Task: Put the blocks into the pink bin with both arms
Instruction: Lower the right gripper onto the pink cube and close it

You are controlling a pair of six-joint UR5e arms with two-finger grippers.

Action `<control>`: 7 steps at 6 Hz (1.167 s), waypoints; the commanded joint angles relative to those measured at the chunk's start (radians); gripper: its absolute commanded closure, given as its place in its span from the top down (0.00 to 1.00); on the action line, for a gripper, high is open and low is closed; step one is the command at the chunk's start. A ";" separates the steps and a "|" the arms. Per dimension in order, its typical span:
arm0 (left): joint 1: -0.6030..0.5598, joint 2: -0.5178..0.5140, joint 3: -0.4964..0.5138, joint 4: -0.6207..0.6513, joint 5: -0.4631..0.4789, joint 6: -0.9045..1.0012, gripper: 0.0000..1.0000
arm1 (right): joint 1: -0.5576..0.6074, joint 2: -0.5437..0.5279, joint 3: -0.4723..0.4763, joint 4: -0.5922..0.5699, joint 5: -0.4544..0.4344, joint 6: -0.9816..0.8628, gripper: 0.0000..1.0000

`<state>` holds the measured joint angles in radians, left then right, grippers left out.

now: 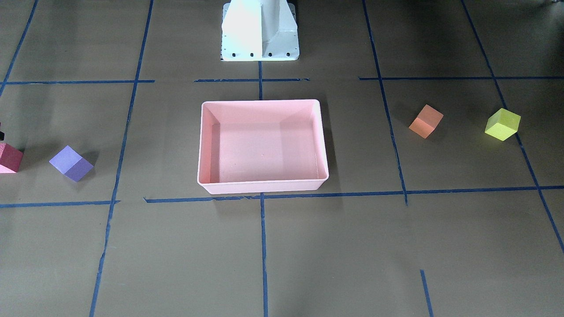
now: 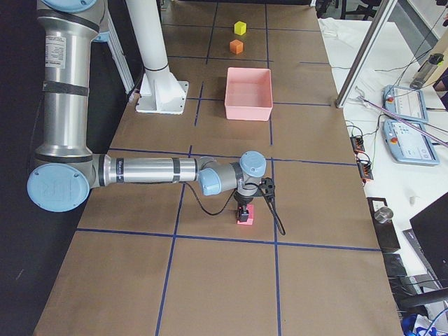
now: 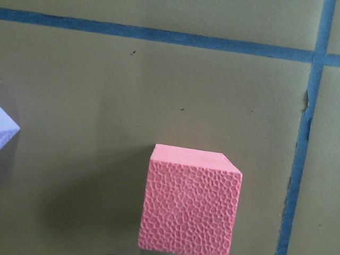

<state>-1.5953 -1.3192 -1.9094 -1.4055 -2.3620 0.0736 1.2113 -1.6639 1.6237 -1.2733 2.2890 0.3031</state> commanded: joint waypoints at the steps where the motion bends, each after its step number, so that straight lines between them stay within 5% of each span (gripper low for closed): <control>1: 0.000 0.000 -0.002 -0.001 0.000 0.002 1.00 | -0.013 0.001 -0.022 0.041 -0.016 0.021 0.99; 7: 0.000 0.000 -0.022 0.000 0.001 0.002 1.00 | -0.032 0.052 -0.125 0.107 -0.017 0.067 0.98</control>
<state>-1.5953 -1.3192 -1.9307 -1.4051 -2.3609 0.0751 1.1799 -1.6175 1.5161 -1.1701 2.2719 0.3707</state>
